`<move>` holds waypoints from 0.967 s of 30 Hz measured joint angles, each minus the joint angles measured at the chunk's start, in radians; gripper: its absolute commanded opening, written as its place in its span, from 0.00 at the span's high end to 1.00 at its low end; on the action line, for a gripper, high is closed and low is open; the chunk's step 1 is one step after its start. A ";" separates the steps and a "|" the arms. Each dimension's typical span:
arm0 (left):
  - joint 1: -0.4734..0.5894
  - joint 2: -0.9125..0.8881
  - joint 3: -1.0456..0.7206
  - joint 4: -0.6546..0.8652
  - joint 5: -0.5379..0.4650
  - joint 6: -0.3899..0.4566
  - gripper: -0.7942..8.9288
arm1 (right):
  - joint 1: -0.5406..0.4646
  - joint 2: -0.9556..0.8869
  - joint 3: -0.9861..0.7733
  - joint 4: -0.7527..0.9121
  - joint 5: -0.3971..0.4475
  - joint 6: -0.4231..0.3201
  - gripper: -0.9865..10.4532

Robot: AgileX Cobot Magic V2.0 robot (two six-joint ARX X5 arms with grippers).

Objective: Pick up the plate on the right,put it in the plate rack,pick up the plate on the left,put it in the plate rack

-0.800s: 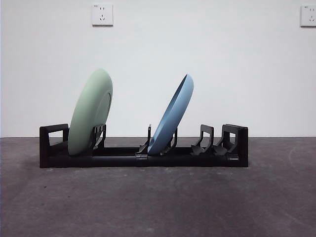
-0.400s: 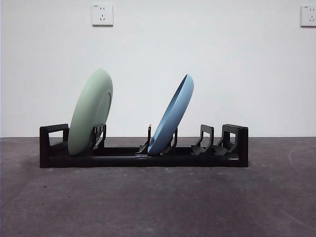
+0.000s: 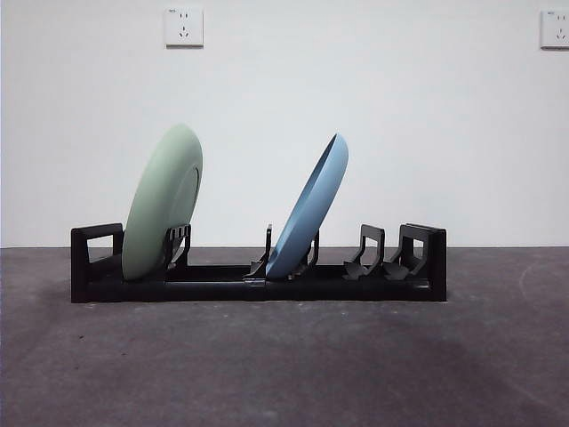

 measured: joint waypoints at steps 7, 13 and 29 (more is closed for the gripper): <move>0.000 0.000 0.000 0.000 0.000 0.000 0.92 | -0.060 -0.150 -0.287 0.146 -0.104 -0.008 0.91; 0.000 0.000 0.000 0.000 0.000 0.000 0.92 | -0.060 -0.173 -0.383 0.151 -0.110 -0.006 0.91; 0.000 0.000 0.000 0.000 0.000 0.000 0.92 | -0.060 -0.175 -0.403 0.126 -0.109 -0.002 0.91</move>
